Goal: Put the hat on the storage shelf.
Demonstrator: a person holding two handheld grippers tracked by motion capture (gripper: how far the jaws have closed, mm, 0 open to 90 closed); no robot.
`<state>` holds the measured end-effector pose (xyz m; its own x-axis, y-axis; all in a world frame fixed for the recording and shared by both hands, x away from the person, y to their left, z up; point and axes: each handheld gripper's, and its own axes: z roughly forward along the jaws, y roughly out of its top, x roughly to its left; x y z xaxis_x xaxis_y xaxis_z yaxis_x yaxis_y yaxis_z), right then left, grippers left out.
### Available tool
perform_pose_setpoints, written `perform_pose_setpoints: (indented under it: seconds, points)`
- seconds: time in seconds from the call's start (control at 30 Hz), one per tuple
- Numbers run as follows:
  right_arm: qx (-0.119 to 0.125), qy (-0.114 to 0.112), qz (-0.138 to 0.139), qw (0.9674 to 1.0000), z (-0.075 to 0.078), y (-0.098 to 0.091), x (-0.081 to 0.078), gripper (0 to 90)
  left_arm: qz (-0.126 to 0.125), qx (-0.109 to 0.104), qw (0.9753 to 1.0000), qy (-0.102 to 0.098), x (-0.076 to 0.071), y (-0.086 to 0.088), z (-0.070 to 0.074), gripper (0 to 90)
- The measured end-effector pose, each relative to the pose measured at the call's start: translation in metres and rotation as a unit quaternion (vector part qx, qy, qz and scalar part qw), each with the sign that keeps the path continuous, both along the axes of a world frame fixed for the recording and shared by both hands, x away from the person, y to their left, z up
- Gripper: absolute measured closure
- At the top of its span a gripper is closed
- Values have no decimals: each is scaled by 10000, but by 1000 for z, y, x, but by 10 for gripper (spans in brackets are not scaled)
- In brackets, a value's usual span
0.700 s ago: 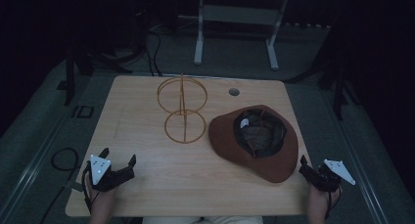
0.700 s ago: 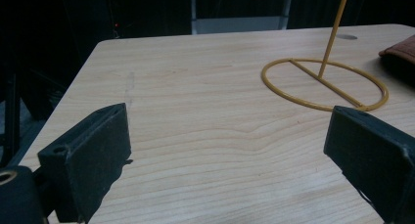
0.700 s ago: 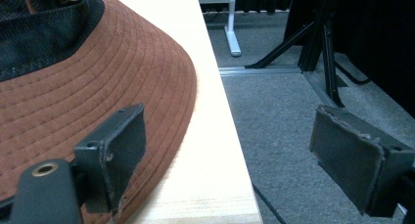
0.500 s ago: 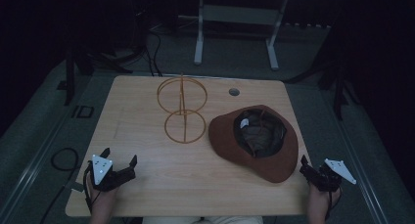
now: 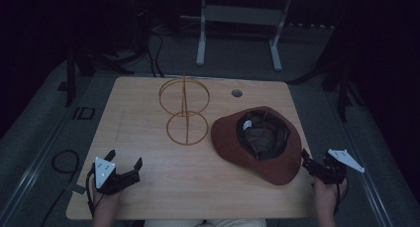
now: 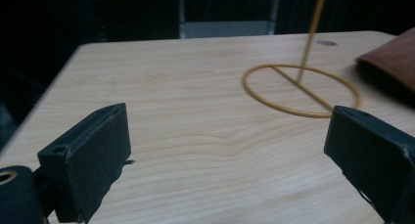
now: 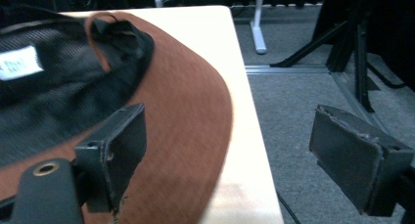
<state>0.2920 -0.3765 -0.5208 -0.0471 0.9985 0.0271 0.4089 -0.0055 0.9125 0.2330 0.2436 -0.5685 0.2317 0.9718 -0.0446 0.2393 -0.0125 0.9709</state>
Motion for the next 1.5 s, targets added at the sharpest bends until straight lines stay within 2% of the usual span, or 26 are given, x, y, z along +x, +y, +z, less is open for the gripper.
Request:
perform_pose_setpoints:
  seconds: [0.07,0.1,0.17,0.27,0.33,0.37,0.4,0.47,0.53,0.7,0.77,0.9,0.97,1.1,1.13,1.2,1.37,1.43,1.5]
  points:
    - [17,81,104,9999,8,2,5,140,-233,-162,9993,252,2,-2,1,40]
    - [-1,121,154,9998,11,4,8,140,-301,-160,9991,258,2,-4,1,40]
    - [-51,172,212,9996,18,7,14,137,-421,-99,9986,305,2,-7,1,40]
    - [52,188,365,9991,28,12,21,132,-554,33,9980,317,2,-10,0,43]
    - [76,249,498,9984,35,17,28,130,-457,193,9983,305,1,-13,0,42]
    - [59,270,567,9980,37,20,32,129,-421,175,9984,326,1,-13,1,40]
    - [43,307,620,9976,39,22,34,129,-479,14,9981,375,1,-13,2,40]
    - [14,362,709,9968,42,27,41,128,-551,-118,9973,476,0,-13,3,40]
    - [-2,438,784,9960,44,32,49,128,-576,-25,9968,552,-1,-16,4,40]
    - [-55,654,920,9936,46,41,72,128,-703,256,9961,469,-5,-22,7,40]
    - [-104,743,926,9929,45,46,82,126,-830,350,9948,479,-7,-24,8,40]
    - [-271,763,940,9923,42,54,96,119,-898,472,9935,514,-7,-27,7,41]
    - [-313,924,945,9907,38,56,105,122,-917,462,9934,512,-8,-27,7,41]
    - [-472,1053,898,9893,32,59,115,151,-931,407,9933,542,-7,-26,7,41]
    - [-566,1161,859,9879,27,61,121,205,-912,406,9935,549,-7,-26,7,41]
    - [-585,1337,836,9858,21,63,127,221,-934,401,9933,555,-7,-26,7,41]
    - [-857,1672,661,9800,4,71,138,246,-980,441,9922,629,-7,-27,7,42]
    - [-987,1758,639,9774,-2,75,141,257,-981,453,9922,622,-7,-28,7,42]
    - [-1219,1785,515,9750,-7,80,142,272,-977,453,9923,609,-8,-28,7,42]
